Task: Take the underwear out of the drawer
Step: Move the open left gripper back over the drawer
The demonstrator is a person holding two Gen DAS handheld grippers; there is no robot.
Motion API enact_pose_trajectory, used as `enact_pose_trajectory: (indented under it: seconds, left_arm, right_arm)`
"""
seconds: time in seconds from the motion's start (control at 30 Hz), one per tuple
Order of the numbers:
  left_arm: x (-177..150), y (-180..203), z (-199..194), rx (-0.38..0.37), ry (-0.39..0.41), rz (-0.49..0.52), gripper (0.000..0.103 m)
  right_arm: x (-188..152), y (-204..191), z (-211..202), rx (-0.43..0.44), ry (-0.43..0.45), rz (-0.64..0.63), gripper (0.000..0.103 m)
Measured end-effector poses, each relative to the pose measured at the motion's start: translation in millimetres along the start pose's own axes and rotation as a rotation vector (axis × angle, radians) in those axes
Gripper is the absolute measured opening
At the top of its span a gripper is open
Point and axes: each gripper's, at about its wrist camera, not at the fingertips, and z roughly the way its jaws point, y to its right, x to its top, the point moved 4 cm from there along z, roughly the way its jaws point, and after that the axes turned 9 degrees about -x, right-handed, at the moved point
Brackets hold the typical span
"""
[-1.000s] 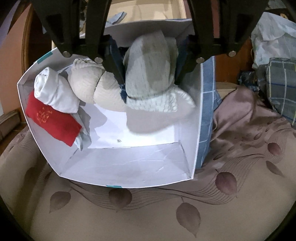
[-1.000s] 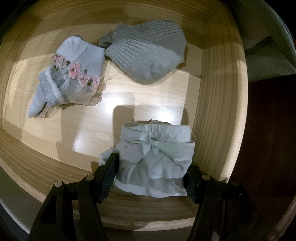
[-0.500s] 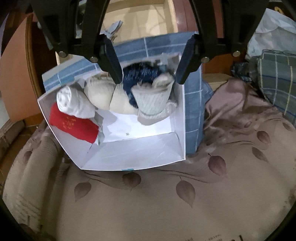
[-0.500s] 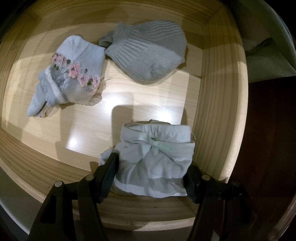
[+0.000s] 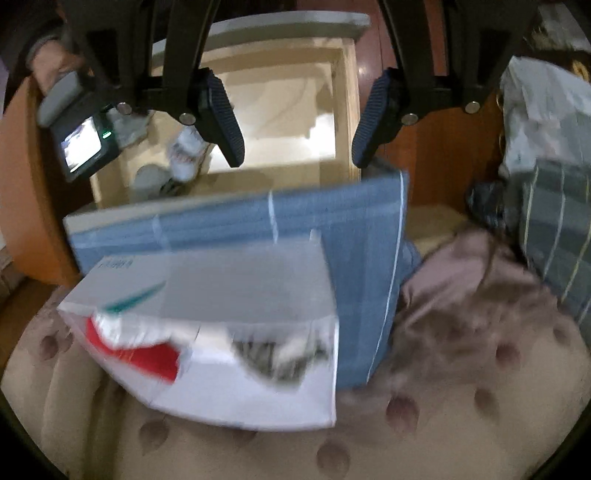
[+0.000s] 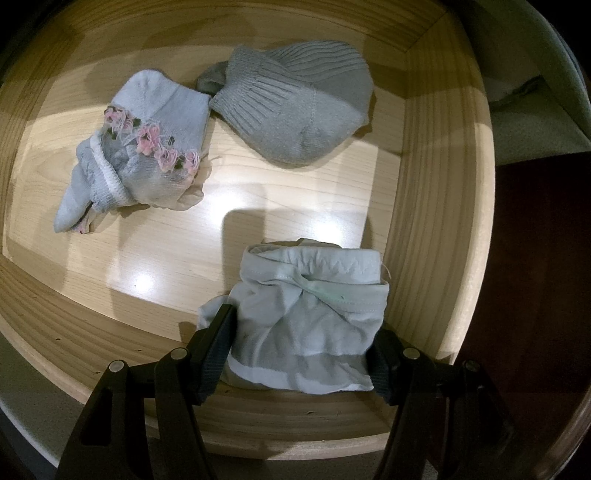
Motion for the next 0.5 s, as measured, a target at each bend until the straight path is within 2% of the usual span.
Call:
enact_pose_trajectory:
  seconds: [0.1,0.3,0.5]
  left_arm:
    - [-27,-2,25,0.034,-0.008,-0.032,0.062]
    - [-68,3,72,-0.001,-0.042,-0.113,0.062]
    - [-85,11,97,0.017,-0.064,-0.092,0.062]
  right_arm:
    - [-1,0,0,0.000,0.000,0.000,0.061]
    - [0,0,0,0.000,0.000,0.001,0.061]
    - [-1,0,0,0.001,0.001,-0.001,0.061]
